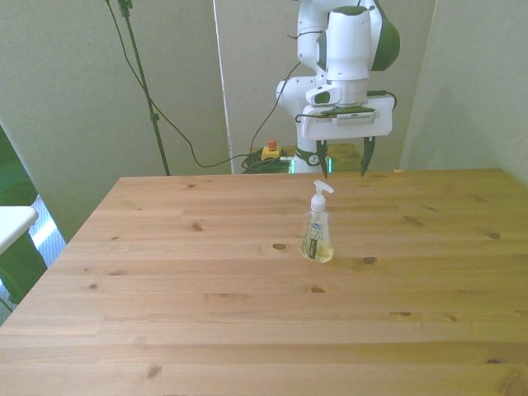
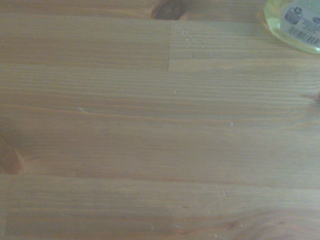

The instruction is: Knock down the sanitizer

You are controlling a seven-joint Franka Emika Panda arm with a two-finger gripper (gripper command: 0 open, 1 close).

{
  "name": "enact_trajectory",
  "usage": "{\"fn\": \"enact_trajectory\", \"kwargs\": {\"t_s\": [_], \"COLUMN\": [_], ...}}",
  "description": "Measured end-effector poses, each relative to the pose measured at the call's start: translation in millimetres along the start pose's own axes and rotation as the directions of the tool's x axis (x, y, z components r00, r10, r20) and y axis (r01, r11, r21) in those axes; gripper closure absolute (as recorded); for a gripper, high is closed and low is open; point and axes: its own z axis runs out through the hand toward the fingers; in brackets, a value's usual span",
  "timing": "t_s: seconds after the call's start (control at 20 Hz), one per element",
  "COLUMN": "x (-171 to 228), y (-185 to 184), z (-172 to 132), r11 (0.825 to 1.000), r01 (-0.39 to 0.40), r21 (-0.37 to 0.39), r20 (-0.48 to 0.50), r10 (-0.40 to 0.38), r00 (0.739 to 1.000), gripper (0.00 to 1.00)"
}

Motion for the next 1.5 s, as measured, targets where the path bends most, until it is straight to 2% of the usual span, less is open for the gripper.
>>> {"fn": "enact_trajectory", "kwargs": {"t_s": [0.25, 0.3, 0.5, 0.75, 1.05, 1.5], "x": [3, 6, 21, 47, 75, 114], "y": [5, 8, 17, 10, -9, -30], "z": [7, 8, 14, 21, 18, 32], "r11": [0.999, 0.998, 0.993, 0.985, 0.977, 0.969], "r01": [-0.046, -0.057, -0.113, -0.174, -0.211, -0.245], "r21": [-0.017, -0.018, -0.016, -0.014, -0.02, -0.038], "r20": [0.008, 0.011, 0.012, 0.0, -0.027, -0.041], "r10": [0.046, 0.057, 0.113, 0.174, 0.211, 0.243], "r00": [0.999, 0.998, 0.994, 0.985, 0.977, 0.969], "gripper": [0.0, 1.0, 1.0, 1.0, 1.0, 1.0]}}
